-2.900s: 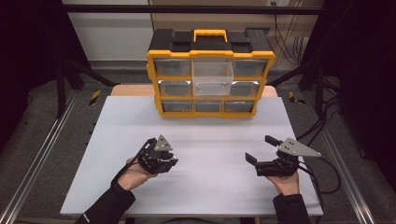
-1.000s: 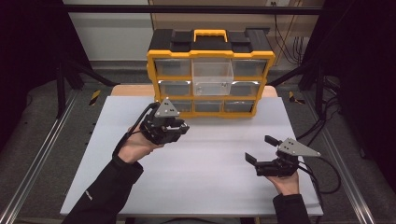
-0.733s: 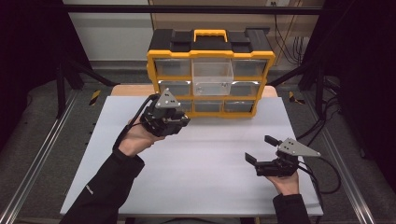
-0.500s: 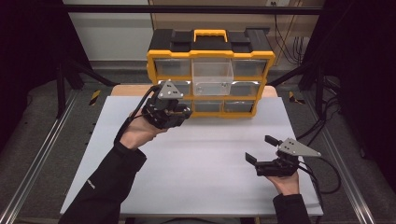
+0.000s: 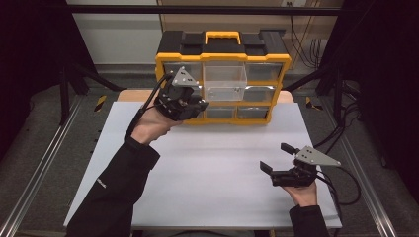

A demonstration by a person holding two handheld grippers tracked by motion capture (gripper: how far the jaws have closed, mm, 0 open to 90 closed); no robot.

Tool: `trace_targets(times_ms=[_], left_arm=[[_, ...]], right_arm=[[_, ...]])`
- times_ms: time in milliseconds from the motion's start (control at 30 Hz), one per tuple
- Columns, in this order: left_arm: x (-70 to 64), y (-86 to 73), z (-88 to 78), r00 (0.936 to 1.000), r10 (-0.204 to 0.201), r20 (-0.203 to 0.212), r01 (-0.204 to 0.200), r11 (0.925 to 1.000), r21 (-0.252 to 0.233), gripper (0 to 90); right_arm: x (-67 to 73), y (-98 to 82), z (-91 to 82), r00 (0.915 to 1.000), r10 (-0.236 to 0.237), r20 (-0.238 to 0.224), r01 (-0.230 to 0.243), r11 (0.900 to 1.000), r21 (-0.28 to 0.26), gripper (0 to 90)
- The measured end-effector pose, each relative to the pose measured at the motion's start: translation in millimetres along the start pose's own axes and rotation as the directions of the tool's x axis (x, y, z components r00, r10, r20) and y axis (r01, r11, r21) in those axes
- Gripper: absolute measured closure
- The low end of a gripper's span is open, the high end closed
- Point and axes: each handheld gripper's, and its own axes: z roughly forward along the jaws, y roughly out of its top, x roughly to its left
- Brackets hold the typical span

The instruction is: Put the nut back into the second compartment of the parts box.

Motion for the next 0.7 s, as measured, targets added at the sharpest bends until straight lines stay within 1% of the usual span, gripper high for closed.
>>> trace_targets(times_ms=[100,200,300,333,433,467,533,567,600,633,667,700], left_arm=[[3.0,4.9,1.6,1.0,-0.007,-0.003,0.007,1.0,-0.004,69.0],[5.0,10.2,1.6,1.0,-0.005,-0.006,0.005,1.0,-0.006,69.0],[6.0,14.9,0.9,0.9999,-0.014,-0.005,0.013,0.9997,-0.021,69.0],[6.7,16.8,0.2,1.0,-0.004,-0.005,0.004,0.9998,-0.018,69.0],[6.6,22.8,-0.5,0.9999,0.001,-0.01,-0.001,0.9997,-0.026,69.0],[7.0,25.6,-0.8,0.9998,0.01,-0.016,-0.011,0.9997,-0.021,69.0],[6.7,29.4,-0.3,0.9998,0.007,-0.017,-0.008,0.9995,-0.031,69.0],[6.9,31.4,-0.3,0.9997,0.012,-0.02,-0.012,0.9995,-0.03,69.0],[6.6,34.0,0.2,0.9997,0.013,-0.021,-0.013,0.9994,-0.032,69.0],[7.7,35.5,-0.3,0.9993,0.032,-0.021,-0.032,0.9993,-0.019,69.0],[6.2,37.8,1.7,0.9996,0.015,-0.023,-0.016,0.9991,-0.039,68.9],[6.6,39.4,1.7,0.9994,0.024,-0.023,-0.024,0.9993,-0.029,69.0]], right_arm=[[0.1,0.0,0.2,1.0,0.001,-0.001,-0.001,1.0,0.0,0.3],[0.3,-0.2,0.6,1.0,0.005,0.0,-0.005,1.0,0.002,0.3],[-0.2,-0.3,0.6,1.0,-0.002,0.0,0.002,1.0,0.002,0.3],[-0.1,-0.2,0.4,1.0,-0.001,0.0,0.001,1.0,0.003,0.3],[-0.9,-0.1,0.0,1.0,-0.008,-0.002,0.008,1.0,-0.004,0.3],[-0.9,-0.1,-0.1,1.0,-0.007,-0.002,0.007,1.0,-0.003,0.3],[-0.7,-0.3,0.1,1.0,-0.008,-0.003,0.008,1.0,-0.002,0.3],[0.0,-0.1,0.3,1.0,0.002,-0.001,-0.002,1.0,0.001,0.3],[-0.8,-0.4,0.2,1.0,-0.006,-0.003,0.006,1.0,0.0,0.3],[-0.9,-0.4,0.3,1.0,-0.005,-0.003,0.005,1.0,0.002,0.3],[-0.8,-0.4,0.2,1.0,-0.005,-0.003,0.005,1.0,0.002,0.3],[-0.3,-0.4,0.5,1.0,0.0,-0.002,0.0,1.0,-0.001,0.3]])
